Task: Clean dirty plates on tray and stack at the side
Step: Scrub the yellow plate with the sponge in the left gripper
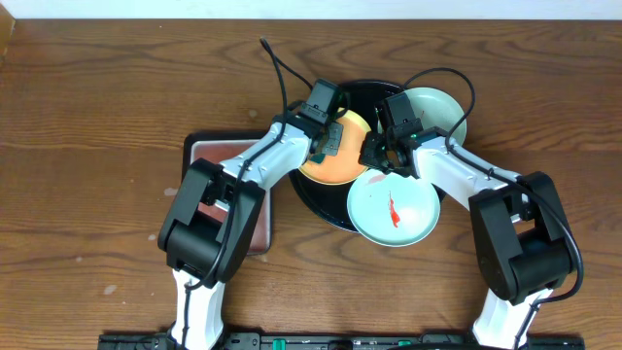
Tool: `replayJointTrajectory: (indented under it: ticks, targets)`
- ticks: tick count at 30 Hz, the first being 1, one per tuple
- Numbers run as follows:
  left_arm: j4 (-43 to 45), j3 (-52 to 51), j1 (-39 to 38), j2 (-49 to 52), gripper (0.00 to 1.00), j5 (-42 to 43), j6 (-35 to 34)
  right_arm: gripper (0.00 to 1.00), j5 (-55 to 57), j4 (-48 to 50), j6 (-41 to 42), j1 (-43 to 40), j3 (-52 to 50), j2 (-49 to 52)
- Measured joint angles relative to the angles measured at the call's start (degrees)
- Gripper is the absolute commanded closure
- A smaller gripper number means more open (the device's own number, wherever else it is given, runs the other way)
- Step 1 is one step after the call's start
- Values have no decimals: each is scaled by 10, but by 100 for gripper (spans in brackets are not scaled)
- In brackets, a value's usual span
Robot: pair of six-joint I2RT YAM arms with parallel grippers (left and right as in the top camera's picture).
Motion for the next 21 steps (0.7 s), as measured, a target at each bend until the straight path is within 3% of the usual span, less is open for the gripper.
replayJointTrajectory:
  ticks: [10, 15, 21]
  targets:
    - [51, -2, 6, 6, 93, 147, 2, 99, 0, 0, 0, 0, 0, 0]
    - [84, -8, 5, 7, 93, 136, 6, 99, 0, 0, 0, 0, 0, 0]
    - [122, -9, 0, 12, 93, 66, 8, 99, 0, 0, 0, 0, 0, 0]
